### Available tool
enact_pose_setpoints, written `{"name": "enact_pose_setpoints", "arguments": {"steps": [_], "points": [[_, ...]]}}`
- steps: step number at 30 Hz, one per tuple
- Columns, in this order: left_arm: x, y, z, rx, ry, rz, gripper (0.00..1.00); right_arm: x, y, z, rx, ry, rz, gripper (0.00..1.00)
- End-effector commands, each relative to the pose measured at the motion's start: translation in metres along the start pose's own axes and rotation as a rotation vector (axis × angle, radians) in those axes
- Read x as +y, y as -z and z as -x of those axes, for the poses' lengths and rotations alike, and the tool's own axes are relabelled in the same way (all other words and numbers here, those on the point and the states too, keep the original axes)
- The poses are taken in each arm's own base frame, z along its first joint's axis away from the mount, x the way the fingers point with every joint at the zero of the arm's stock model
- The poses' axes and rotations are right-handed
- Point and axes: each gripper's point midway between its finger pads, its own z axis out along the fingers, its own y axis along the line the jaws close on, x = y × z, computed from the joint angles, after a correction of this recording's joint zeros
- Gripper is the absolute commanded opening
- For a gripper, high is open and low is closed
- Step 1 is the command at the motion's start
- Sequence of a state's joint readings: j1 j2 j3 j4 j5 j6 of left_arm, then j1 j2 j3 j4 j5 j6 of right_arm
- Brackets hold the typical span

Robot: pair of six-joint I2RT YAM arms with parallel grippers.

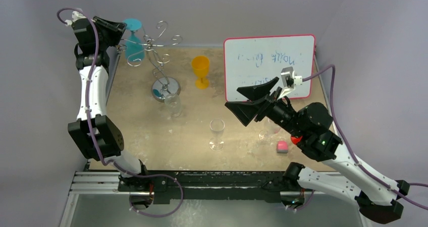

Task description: Place the wine glass upside down on the wine glass rack

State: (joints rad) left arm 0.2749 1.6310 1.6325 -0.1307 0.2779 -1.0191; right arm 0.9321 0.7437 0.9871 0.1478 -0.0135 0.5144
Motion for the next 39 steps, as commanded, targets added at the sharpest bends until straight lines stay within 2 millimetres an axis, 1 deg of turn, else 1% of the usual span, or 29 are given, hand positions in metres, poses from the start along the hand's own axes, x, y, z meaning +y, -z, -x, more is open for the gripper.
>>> {"name": "enact_pose_setpoints", "arguments": {"steps": [1,7,12,14,17,19,22,24,25,28,30,32,35,36,39], "points": [[-0.018,0.019,0.022,-0.073,-0.07,-0.013,0.24,0.012,0.004,0.02,-0.043,0.015,0.031,1.0],[-0.018,0.025,0.025,-0.084,-0.092,0.007,0.3,0.011,0.005,0.021,-0.046,0.016,0.022,1.0],[-0.02,0.035,0.032,-0.112,-0.127,0.037,0.35,0.006,0.007,0.024,-0.056,0.024,-0.009,1.0],[-0.019,0.041,0.032,-0.118,-0.123,0.053,0.38,-0.002,0.009,0.028,-0.076,0.008,-0.058,1.0],[-0.02,0.049,0.033,-0.127,-0.131,0.06,0.48,-0.016,0.013,0.029,-0.085,0.004,-0.136,1.0],[-0.02,0.056,0.035,-0.137,-0.154,0.08,0.54,-0.021,0.014,0.03,-0.084,0.011,-0.168,1.0],[-0.02,0.072,0.039,-0.157,-0.189,0.117,0.58,-0.028,0.016,0.031,-0.082,0.02,-0.209,1.0],[-0.022,0.084,0.043,-0.179,-0.201,0.141,0.63,-0.032,0.016,0.028,-0.06,0.047,-0.229,1.0],[-0.019,0.09,0.043,-0.186,-0.202,0.16,0.65,-0.033,0.015,0.026,-0.044,0.071,-0.227,0.98],[-0.025,0.113,0.042,-0.201,-0.221,0.159,0.68,-0.037,0.011,0.019,0.0,0.118,-0.24,0.95],[-0.026,0.126,0.038,-0.194,-0.239,0.159,0.69,-0.041,0.01,0.018,0.018,0.149,-0.259,0.92],[-0.031,0.138,0.029,-0.176,-0.257,0.129,0.69,-0.047,0.007,0.012,0.054,0.179,-0.285,0.89],[-0.042,0.158,0.008,-0.159,-0.311,0.082,0.69,-0.056,0.001,0.002,0.119,0.234,-0.31,0.82],[-0.048,0.164,-0.001,-0.148,-0.333,0.056,0.69,-0.06,-0.001,-0.003,0.146,0.254,-0.324,0.8],[-0.064,0.181,-0.033,-0.087,-0.399,-0.028,0.69,-0.068,-0.007,-0.015,0.223,0.306,-0.342,0.63]]}}
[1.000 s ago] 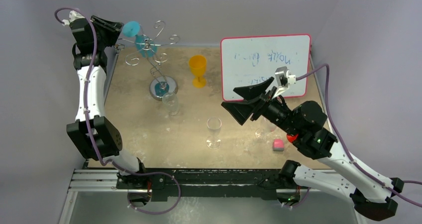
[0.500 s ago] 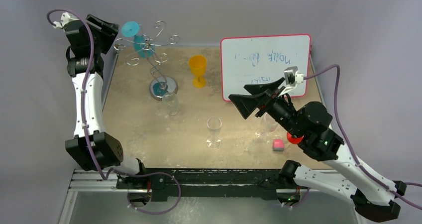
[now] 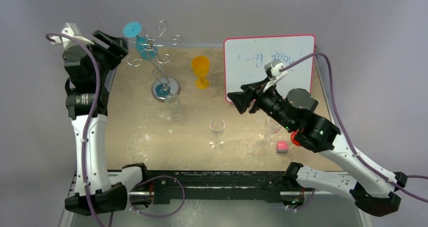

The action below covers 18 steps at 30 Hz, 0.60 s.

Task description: Place the wine glass upside down on the wine glass rack

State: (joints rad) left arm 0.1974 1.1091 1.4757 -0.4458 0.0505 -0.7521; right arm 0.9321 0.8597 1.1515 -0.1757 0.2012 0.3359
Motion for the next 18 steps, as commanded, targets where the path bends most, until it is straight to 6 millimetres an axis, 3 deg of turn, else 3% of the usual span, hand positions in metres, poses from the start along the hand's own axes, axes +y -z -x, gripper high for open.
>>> {"name": "enact_pose_setpoints", "arguments": {"steps": [1,5,10,18], "points": [[-0.031,0.03,-0.031,0.07,-0.129,-0.147,0.69,-0.008,-0.01,-0.004,0.067,0.128,-0.045,0.56],[-0.053,0.062,-0.059,0.163,-0.124,-0.315,0.68,-0.005,-0.025,-0.024,0.158,0.202,-0.01,0.42],[-0.076,0.1,-0.096,0.29,-0.112,-0.524,0.68,0.009,-0.04,-0.058,0.305,0.194,0.065,0.41],[-0.064,0.133,-0.148,0.419,-0.186,-0.617,0.68,0.021,-0.043,-0.112,0.517,0.075,0.119,0.4]]}}
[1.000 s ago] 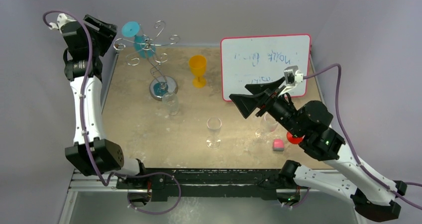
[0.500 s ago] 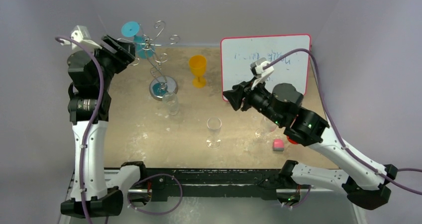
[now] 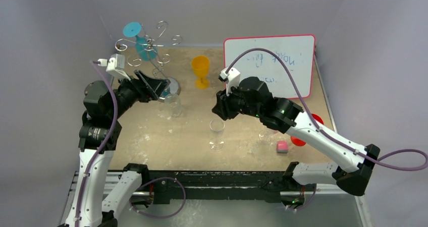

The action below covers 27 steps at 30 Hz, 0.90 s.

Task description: Place the wine glass upside down on the wine glass rack

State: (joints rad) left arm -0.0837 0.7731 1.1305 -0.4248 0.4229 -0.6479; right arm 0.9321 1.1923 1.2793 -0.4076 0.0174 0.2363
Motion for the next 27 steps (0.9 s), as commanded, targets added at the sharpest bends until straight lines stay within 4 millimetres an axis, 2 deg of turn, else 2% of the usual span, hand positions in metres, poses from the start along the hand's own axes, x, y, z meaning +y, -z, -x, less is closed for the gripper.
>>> {"name": "enact_pose_setpoints", "arguments": {"steps": [1,6,10,16,22,27], "points": [[-0.008,0.005,-0.023,0.053,-0.072,-0.08,0.68,0.019,0.002,-0.007,0.063,-0.057,0.085,0.4],[0.005,0.004,-0.045,0.102,-0.061,-0.058,0.68,0.026,-0.003,-0.026,0.143,-0.068,0.124,0.4],[0.013,0.002,-0.052,0.12,-0.045,-0.036,0.68,0.032,-0.004,-0.035,0.182,-0.069,0.146,0.41],[0.011,0.003,-0.051,0.115,-0.048,-0.04,0.68,0.032,-0.009,-0.052,0.238,-0.069,0.136,0.42],[0.013,0.002,-0.052,0.12,-0.044,-0.034,0.68,0.034,-0.013,-0.057,0.257,-0.07,0.141,0.42],[0.008,0.003,-0.049,0.115,-0.034,-0.049,0.68,0.042,-0.018,-0.072,0.302,-0.065,0.16,0.41]]}}
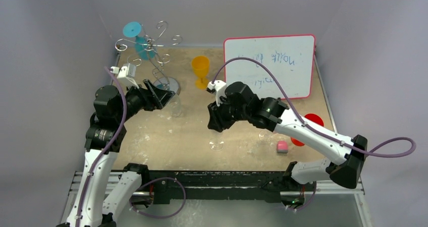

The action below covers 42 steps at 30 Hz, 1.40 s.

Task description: Place the wine glass upside down on the wine glass rack

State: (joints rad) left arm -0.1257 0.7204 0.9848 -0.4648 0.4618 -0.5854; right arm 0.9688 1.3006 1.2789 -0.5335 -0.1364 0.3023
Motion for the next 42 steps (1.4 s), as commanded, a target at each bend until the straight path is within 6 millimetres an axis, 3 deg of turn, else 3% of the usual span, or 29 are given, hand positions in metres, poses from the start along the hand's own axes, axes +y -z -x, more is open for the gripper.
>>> {"name": "enact_pose_setpoints", "arguments": {"steps": [1,7,20,25,37,42], "points": [[-0.015,0.003,0.011,-0.034,-0.025,-0.056,0.68,0.014,-0.005,-0.009,0.033,0.002,0.044,0.41],[-0.019,0.005,0.015,-0.047,-0.029,-0.062,0.68,0.013,-0.011,-0.016,0.062,0.013,0.003,0.4],[-0.012,0.005,0.013,-0.048,-0.037,-0.034,0.67,-0.011,-0.004,-0.008,0.042,0.055,-0.14,0.0],[-0.013,0.005,0.015,-0.056,-0.045,-0.034,0.66,-0.011,0.008,0.011,-0.031,0.082,-0.158,0.0],[-0.027,0.002,0.024,-0.078,-0.094,-0.118,0.63,0.025,0.048,0.055,-0.16,0.175,-0.006,0.0],[-0.037,0.0,0.028,-0.104,-0.163,-0.169,0.62,0.013,0.063,0.066,-0.186,0.188,-0.033,0.0]]}}
